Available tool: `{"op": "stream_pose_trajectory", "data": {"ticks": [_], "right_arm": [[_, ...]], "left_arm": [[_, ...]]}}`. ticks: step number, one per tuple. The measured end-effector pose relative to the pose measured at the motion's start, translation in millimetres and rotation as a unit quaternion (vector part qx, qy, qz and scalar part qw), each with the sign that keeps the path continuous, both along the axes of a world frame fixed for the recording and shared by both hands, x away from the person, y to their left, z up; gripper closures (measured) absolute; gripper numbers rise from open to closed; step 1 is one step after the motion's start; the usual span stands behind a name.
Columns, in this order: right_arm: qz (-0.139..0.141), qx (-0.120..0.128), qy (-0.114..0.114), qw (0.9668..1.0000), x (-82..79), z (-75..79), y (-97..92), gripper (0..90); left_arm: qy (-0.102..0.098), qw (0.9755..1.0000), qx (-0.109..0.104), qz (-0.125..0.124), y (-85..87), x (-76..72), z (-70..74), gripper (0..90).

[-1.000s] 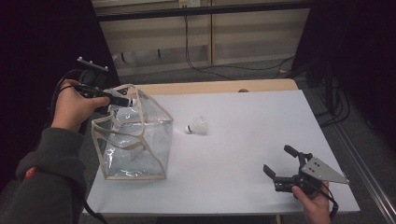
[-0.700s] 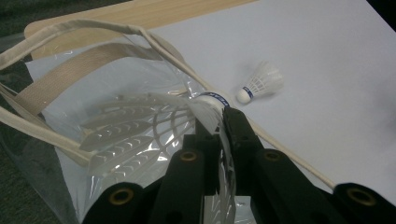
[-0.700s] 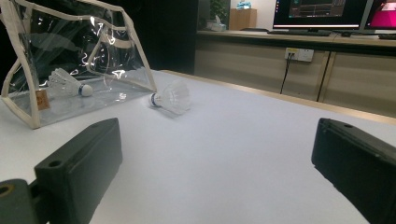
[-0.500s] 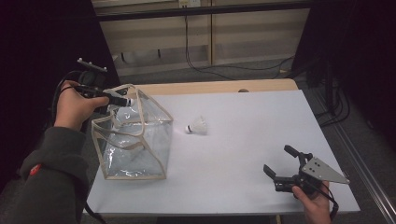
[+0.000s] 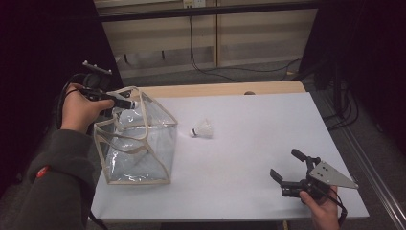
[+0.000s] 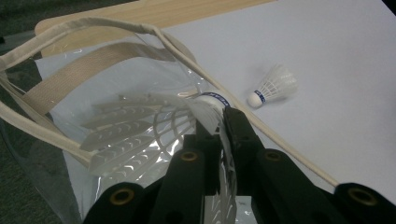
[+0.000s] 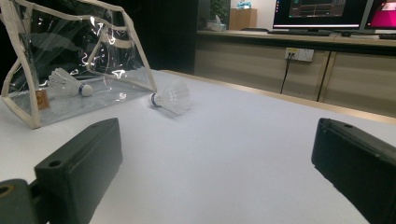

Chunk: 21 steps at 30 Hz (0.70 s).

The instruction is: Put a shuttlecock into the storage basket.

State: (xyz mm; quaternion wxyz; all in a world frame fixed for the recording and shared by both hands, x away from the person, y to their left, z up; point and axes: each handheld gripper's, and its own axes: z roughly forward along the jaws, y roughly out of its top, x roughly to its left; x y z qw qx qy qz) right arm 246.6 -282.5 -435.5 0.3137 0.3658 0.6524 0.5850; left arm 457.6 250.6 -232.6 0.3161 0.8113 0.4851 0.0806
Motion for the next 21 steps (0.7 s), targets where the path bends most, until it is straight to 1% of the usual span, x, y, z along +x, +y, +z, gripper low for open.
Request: {"op": "stream_pose_trajectory", "data": {"ticks": [1,3,11,16,19,20,21], "right_arm": [[0.000,0.001,0.000,1.0000,0.0,-0.1,0.0,1.8],[0.000,0.000,-0.001,1.0000,-0.1,0.0,0.0,1.8],[0.000,0.000,-0.001,1.0000,-0.1,0.0,-0.1,1.8],[0.000,0.000,-0.002,1.0000,-0.1,0.1,-0.2,1.8],[0.000,0.000,-0.002,1.0000,-0.1,0.2,0.0,1.8],[-0.001,-0.001,-0.002,1.0000,-0.1,0.3,0.0,1.8],[0.000,-0.002,-0.003,1.0000,-0.1,0.5,-0.1,1.8]], "left_arm": [[-0.002,1.0000,-0.002,0.006,-0.6,0.2,-0.8,85.4],[-0.001,1.0000,0.004,0.002,-0.4,1.2,-2.2,85.3],[0.002,0.9999,0.002,0.011,-0.1,3.9,-9.0,85.2],[-0.001,0.9998,0.002,0.018,0.6,4.8,-11.0,85.2],[0.000,0.9998,0.005,0.018,0.1,6.1,-13.3,85.0],[0.000,0.9998,0.002,0.021,-0.6,6.4,-14.1,85.0],[0.002,0.9998,0.002,0.018,-0.5,7.0,-14.6,84.9]]}}
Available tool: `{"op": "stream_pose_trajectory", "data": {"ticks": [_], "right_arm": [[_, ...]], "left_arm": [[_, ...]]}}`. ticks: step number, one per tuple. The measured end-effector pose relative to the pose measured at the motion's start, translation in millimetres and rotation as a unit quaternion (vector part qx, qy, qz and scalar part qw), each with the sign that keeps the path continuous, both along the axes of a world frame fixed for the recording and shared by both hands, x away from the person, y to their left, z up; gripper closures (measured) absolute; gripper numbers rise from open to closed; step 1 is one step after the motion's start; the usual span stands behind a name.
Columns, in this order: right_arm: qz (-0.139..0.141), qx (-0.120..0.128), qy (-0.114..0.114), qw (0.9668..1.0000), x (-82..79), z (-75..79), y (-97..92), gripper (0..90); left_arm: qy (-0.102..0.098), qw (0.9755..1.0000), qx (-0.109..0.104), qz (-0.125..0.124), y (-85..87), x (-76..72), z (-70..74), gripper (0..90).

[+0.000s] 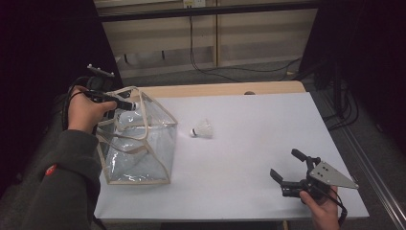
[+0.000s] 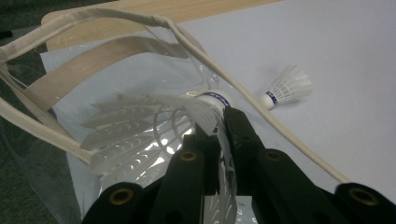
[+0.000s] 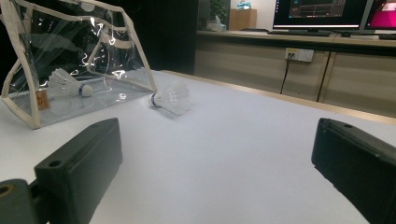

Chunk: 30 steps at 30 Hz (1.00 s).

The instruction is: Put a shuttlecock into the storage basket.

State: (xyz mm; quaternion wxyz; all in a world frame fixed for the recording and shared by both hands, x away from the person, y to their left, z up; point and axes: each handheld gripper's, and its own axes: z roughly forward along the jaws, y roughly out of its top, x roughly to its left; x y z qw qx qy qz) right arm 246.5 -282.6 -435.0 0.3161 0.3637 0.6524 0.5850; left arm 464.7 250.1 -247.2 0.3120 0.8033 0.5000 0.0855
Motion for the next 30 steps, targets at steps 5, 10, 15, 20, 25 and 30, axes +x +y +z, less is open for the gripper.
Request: {"op": "stream_pose_trajectory", "data": {"ticks": [5,10,15,20,25,30], "right_arm": [[-0.001,0.002,0.002,1.0000,-0.1,-0.2,-0.5,1.8],[-0.001,0.002,0.001,1.0000,0.0,-0.3,-0.5,1.8],[-0.001,0.001,0.001,1.0000,-0.1,-0.2,-0.5,1.8],[0.000,0.002,0.001,1.0000,-0.1,-0.1,-0.1,1.8],[0.000,0.001,0.001,1.0000,-0.1,-0.1,0.0,1.8],[0.000,0.001,0.001,1.0000,-0.1,0.0,0.1,1.8]], "left_arm": [[-0.007,0.9999,0.000,0.008,-0.7,1.9,-2.0,82.6],[-0.014,0.9998,-0.005,0.014,-1.9,1.4,-2.0,80.6],[-0.015,0.9998,-0.012,0.007,-2.6,-1.6,2.2,78.7],[-0.021,0.9995,-0.025,0.001,-4.3,-5.8,9.7,75.0],[-0.020,0.9989,-0.041,-0.013,-7.1,-10.0,16.0,71.3],[-0.023,0.9977,-0.056,-0.030,-12.3,-13.6,21.1,64.4]]}}
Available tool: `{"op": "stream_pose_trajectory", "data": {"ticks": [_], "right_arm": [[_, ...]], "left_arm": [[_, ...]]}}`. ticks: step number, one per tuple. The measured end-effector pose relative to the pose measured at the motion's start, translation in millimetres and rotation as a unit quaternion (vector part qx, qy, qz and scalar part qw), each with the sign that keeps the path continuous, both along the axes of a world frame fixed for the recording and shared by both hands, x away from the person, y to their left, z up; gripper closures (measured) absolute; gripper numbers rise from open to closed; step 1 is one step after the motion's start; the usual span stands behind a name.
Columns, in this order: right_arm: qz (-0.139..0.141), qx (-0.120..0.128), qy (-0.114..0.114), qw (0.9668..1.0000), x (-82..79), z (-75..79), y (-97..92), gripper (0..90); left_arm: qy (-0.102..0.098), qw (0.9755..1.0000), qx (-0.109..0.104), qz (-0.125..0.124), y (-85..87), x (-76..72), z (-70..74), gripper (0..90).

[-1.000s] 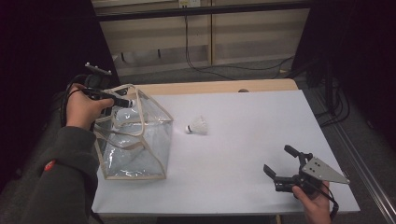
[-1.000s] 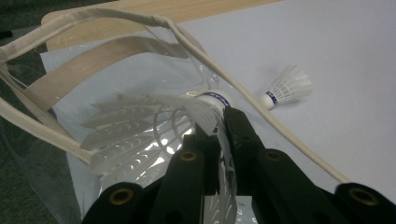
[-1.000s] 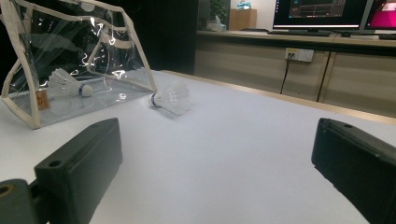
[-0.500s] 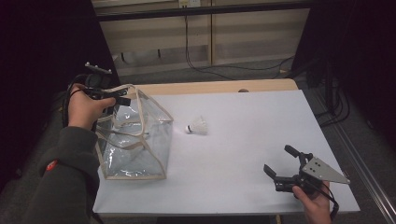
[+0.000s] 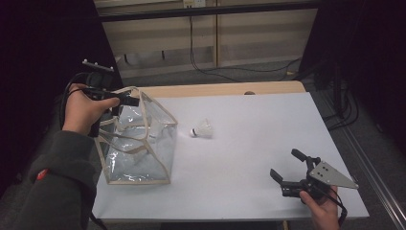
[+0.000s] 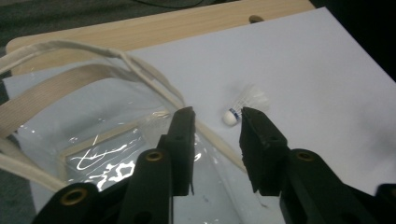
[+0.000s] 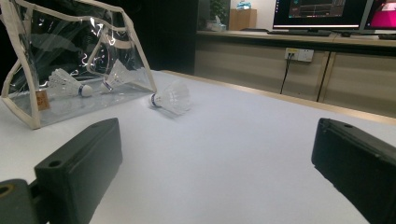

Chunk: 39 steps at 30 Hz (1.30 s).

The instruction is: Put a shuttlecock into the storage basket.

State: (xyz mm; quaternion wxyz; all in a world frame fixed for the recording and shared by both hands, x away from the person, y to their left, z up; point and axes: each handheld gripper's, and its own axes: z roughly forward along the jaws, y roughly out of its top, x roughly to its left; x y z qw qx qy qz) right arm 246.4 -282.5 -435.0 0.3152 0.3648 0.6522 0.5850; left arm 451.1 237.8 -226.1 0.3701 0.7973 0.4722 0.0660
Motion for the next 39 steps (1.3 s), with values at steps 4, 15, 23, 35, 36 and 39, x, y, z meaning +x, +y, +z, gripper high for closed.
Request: {"op": "stream_pose_trajectory", "data": {"ticks": [4,15,23,35,36,39], "right_arm": [[0.001,0.000,-0.001,1.0000,-0.1,0.1,0.0,1.8],[0.000,0.000,-0.002,1.0000,-0.4,0.5,0.0,1.8],[0.000,0.000,-0.002,1.0000,-0.5,0.8,-0.3,1.8],[0.000,0.000,-0.001,1.0000,-0.8,1.0,0.2,1.8],[0.000,0.000,-0.002,1.0000,-0.8,1.1,0.2,1.8],[0.000,0.001,-0.002,1.0000,-0.7,1.0,0.6,1.8]], "left_arm": [[0.002,1.0000,-0.006,-0.007,-6.1,-3.5,2.4,57.7],[0.006,0.9992,-0.019,-0.036,-23.0,-9.4,5.6,46.5],[0.004,0.9989,-0.028,-0.036,-34.1,-13.0,5.5,38.9],[0.002,0.9979,-0.026,-0.060,-52.7,-17.7,2.7,30.3],[0.002,0.9978,-0.027,-0.060,-54.6,-18.0,2.4,29.8],[0.004,0.9974,-0.026,-0.068,-59.9,-18.8,1.6,28.0]]}}
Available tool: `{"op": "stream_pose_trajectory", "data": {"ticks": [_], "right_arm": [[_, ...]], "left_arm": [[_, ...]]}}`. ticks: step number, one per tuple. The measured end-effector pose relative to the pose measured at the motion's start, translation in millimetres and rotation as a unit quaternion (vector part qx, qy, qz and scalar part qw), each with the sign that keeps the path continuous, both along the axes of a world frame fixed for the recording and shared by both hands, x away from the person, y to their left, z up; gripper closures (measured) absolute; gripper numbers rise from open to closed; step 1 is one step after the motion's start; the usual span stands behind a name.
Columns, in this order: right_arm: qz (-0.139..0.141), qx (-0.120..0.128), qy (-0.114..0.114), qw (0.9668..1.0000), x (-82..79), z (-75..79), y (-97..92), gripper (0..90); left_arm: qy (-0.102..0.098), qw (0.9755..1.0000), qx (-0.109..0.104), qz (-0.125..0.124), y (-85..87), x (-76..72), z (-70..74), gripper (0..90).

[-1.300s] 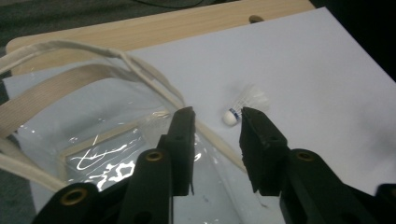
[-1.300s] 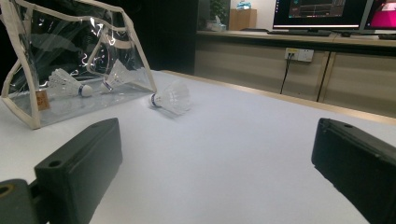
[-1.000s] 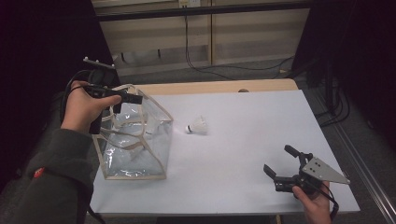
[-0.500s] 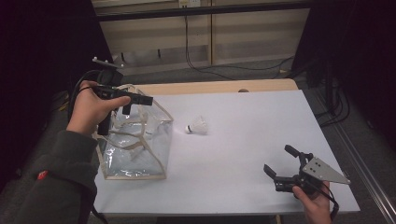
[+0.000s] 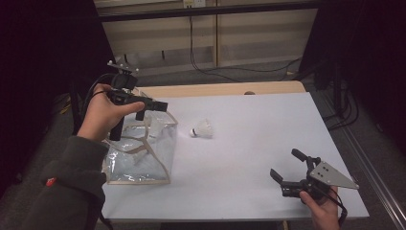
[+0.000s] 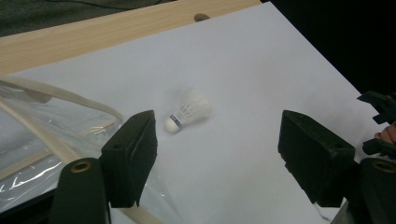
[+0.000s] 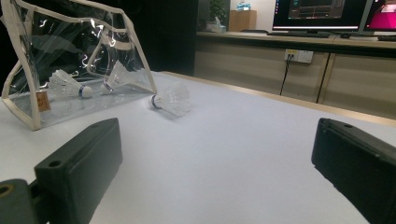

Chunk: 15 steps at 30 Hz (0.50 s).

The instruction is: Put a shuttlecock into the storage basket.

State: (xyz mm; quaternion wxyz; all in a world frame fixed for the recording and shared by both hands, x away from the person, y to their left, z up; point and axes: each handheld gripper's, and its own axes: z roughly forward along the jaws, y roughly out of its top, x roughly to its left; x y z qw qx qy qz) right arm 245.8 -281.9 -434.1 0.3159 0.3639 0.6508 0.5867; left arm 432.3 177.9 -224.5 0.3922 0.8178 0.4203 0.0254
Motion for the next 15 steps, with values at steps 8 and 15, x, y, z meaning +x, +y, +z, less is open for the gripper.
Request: {"op": "stream_pose_trajectory", "data": {"ticks": [8,15], "right_arm": [[0.000,0.000,0.000,1.0000,-0.1,0.0,0.2,1.8],[-0.001,0.000,0.000,1.0000,0.1,-0.2,0.4,1.8]], "left_arm": [[0.000,1.0000,-0.001,-0.009,-11.5,-1.1,-3.0,24.2],[0.005,0.9998,-0.005,-0.016,-20.9,-2.3,-8.0,22.1]]}}
